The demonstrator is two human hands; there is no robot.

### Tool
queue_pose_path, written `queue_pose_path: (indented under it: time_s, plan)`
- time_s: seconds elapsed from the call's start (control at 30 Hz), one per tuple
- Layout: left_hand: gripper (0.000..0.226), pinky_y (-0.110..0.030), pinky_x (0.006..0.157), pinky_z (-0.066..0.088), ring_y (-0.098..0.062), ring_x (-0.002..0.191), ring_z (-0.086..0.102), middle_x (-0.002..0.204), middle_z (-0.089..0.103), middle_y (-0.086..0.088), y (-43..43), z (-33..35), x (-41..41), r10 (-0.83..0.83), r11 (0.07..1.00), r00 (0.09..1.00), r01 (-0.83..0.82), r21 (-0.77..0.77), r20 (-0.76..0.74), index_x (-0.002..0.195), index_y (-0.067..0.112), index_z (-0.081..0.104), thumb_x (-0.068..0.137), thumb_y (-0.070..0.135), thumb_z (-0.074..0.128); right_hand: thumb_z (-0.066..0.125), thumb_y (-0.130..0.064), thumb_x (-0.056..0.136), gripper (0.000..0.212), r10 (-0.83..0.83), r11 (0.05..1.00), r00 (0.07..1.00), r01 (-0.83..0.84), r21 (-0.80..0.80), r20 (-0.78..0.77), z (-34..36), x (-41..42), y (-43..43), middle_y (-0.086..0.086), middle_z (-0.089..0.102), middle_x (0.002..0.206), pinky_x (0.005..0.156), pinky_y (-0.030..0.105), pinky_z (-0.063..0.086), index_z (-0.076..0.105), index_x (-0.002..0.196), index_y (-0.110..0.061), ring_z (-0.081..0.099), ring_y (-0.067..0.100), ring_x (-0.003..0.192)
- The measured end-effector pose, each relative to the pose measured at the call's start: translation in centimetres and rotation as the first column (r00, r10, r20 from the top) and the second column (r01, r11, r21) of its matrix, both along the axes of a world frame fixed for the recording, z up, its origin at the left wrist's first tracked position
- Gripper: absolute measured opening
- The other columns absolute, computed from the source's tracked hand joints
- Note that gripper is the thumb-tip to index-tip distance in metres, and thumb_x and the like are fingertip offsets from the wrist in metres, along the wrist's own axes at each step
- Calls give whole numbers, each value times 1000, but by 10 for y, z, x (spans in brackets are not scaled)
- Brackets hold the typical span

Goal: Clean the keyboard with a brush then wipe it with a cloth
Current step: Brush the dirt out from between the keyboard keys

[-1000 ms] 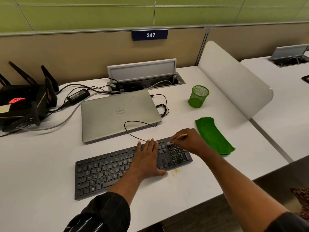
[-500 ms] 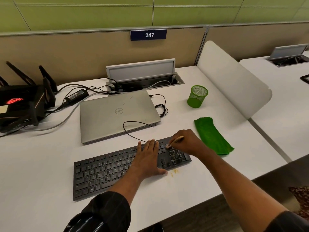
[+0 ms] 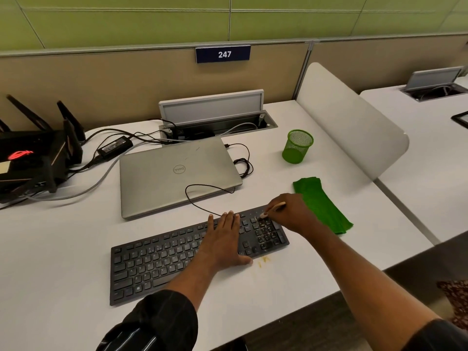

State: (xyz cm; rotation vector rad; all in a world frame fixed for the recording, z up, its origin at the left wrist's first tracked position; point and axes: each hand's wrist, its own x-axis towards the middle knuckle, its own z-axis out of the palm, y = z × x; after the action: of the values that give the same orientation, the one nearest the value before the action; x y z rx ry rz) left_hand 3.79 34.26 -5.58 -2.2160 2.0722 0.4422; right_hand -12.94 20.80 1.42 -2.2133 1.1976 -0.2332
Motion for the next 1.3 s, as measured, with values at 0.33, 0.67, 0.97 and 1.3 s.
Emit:
queue_pose_path:
  time_s: [0.33, 0.67, 0.97, 1.3]
  plan:
    - [124, -58, 124, -6, -27, 157, -6, 170, -5, -12, 0, 1, 0, 4, 1000, 1000, -4, 16, -3, 161, 9, -8, 81, 82, 54, 68, -10, 75, 9, 12, 999, 997, -16, -52, -71, -8, -12, -7, 5, 72, 67, 60, 39, 56, 76, 70, -10, 68, 21, 65]
    - [124, -57, 124, -7, -28, 157, -6, 170, -5, -13, 0, 1, -1, 4, 1000, 1000, -4, 9, -4, 161, 9, -7, 81, 80, 55, 68, -9, 80, 11, 31, 999, 997, -33, -17, -74, -9, -7, 1, 7, 75, 77, 67, 40, 58, 79, 78, -10, 70, 21, 71]
    - [123, -56, 124, -7, -29, 157, -4, 169, -3, -14, -1, 2, -2, 2, 1000, 1000, -2, 1, 1, 161, 8, -6, 82, 79, 56, 73, -10, 78, 11, 111, 993, 993, -113, 44, 37, 2, 6, 20, 0, 75, 81, 62, 13, 52, 81, 86, -12, 63, -2, 64]
    - [124, -57, 124, -7, -29, 157, -6, 169, -5, -14, -1, 2, -2, 3, 1000, 1000, -3, 24, 5, 161, 8, -9, 82, 80, 55, 68, -19, 79, 14, 98, 992, 987, -106, -62, -124, -11, -9, 11, 12, 71, 74, 65, 44, 57, 76, 78, -7, 67, 24, 67]
